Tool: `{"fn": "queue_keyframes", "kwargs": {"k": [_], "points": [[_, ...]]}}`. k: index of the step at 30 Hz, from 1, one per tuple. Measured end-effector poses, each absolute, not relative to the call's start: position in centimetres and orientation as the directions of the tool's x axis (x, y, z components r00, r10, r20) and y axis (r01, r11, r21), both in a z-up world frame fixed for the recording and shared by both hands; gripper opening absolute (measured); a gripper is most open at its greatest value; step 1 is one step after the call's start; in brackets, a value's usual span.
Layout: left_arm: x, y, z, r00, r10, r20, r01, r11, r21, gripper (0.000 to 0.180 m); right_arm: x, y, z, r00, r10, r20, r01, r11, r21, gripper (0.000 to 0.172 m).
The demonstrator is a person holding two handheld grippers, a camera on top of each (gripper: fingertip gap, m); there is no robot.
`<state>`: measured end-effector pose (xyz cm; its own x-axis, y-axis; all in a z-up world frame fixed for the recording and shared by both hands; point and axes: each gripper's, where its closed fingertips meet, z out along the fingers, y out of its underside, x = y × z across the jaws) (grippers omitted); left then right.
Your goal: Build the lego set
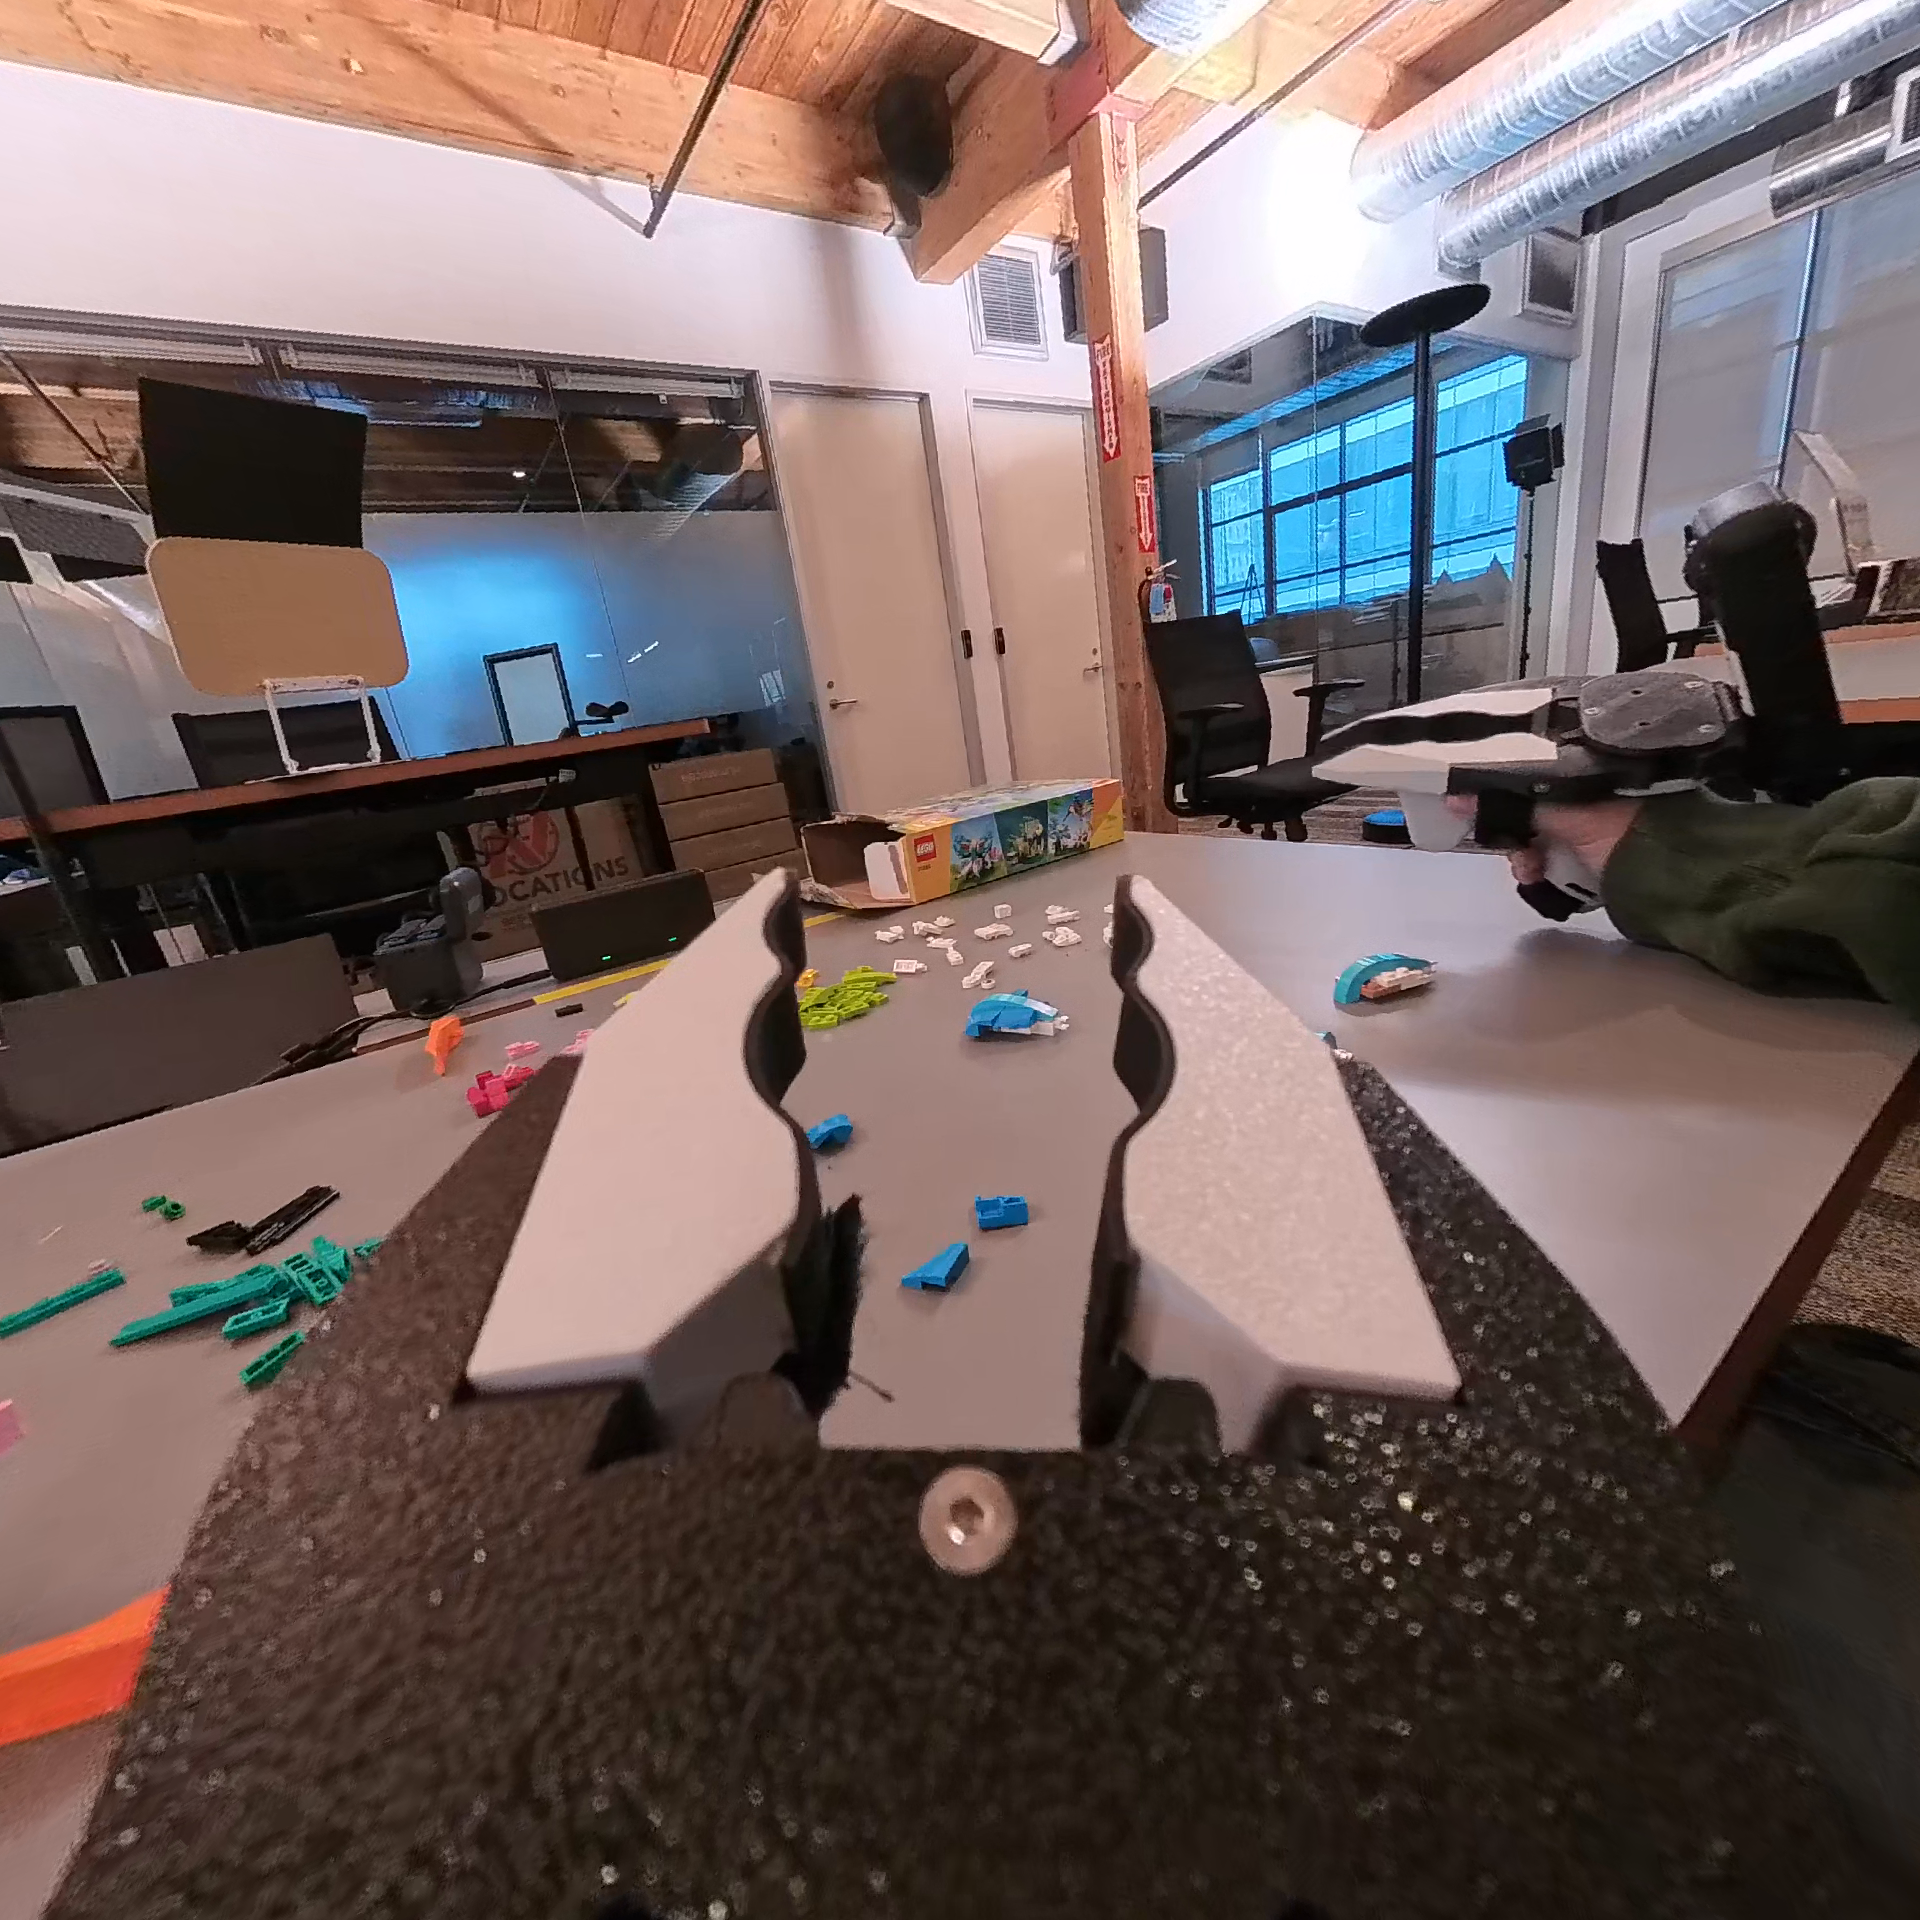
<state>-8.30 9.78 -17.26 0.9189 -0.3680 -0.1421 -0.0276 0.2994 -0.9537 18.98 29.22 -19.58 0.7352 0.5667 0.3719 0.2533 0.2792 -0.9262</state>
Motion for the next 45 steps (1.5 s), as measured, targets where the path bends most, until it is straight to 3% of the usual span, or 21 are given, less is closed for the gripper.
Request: {"fn": "queue_keyframes", "kwargs": {"k": [1,45], "points": [[-8.33,9.78,-17.25,0.919,-0.369,-0.14,-0.025,0.299,-0.954,0.057,18.97,29.23,-19.6,0.735,0.567,0.372,0.254,0.279,-0.926,0.027],[-8.1,9.75,-17.37,0.914,-0.375,-0.155,-0.039,0.298,-0.954,0.055,18.9,29.46,-20.07,0.73,0.565,0.384,0.279,0.267,-0.923,0.024]]}}
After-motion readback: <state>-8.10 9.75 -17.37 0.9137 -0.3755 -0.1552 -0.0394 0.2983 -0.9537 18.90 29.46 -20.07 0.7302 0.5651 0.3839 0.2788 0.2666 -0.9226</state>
